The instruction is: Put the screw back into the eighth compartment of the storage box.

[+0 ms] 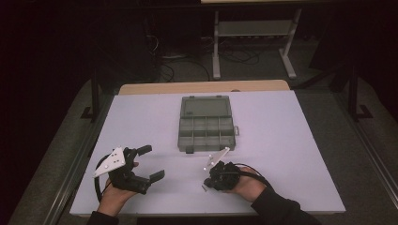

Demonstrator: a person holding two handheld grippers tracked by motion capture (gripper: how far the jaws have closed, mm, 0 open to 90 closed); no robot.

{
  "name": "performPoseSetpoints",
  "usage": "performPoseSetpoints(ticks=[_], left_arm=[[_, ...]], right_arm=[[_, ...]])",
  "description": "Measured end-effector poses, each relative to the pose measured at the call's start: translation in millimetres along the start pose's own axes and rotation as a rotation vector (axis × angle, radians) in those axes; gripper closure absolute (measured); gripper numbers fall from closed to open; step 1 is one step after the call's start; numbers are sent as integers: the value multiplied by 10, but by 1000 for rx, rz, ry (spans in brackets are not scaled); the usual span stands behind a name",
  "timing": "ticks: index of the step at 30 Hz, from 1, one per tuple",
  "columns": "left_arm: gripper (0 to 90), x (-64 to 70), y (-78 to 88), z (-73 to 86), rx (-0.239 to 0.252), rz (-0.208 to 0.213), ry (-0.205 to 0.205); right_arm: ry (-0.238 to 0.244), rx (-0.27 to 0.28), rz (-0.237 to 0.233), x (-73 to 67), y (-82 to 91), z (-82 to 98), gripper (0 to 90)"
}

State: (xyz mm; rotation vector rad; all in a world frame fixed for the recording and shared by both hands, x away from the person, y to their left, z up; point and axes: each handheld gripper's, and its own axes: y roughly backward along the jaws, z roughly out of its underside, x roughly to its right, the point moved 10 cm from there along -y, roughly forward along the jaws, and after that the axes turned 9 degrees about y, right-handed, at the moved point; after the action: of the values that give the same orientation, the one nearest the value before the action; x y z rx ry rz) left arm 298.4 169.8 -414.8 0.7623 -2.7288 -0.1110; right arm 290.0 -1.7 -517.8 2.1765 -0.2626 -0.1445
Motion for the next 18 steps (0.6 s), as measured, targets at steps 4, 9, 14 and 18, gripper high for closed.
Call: performPoseSetpoints(ticks=[4,9,14,18], left_arm=[[1,-1,-1,0,2,1,0],[1,0,2,-5,3,1,0],[1,0,2,-1,0,0,4],[1,-1,-3,0,2,1,-1]], right_arm=[[2,9,-2,15,23,-7,866],[-23,27,-8,22,93,-29,866],[-28,43,-1,36,170,-62,866],[-28,60,7,53,241,-102,866]])
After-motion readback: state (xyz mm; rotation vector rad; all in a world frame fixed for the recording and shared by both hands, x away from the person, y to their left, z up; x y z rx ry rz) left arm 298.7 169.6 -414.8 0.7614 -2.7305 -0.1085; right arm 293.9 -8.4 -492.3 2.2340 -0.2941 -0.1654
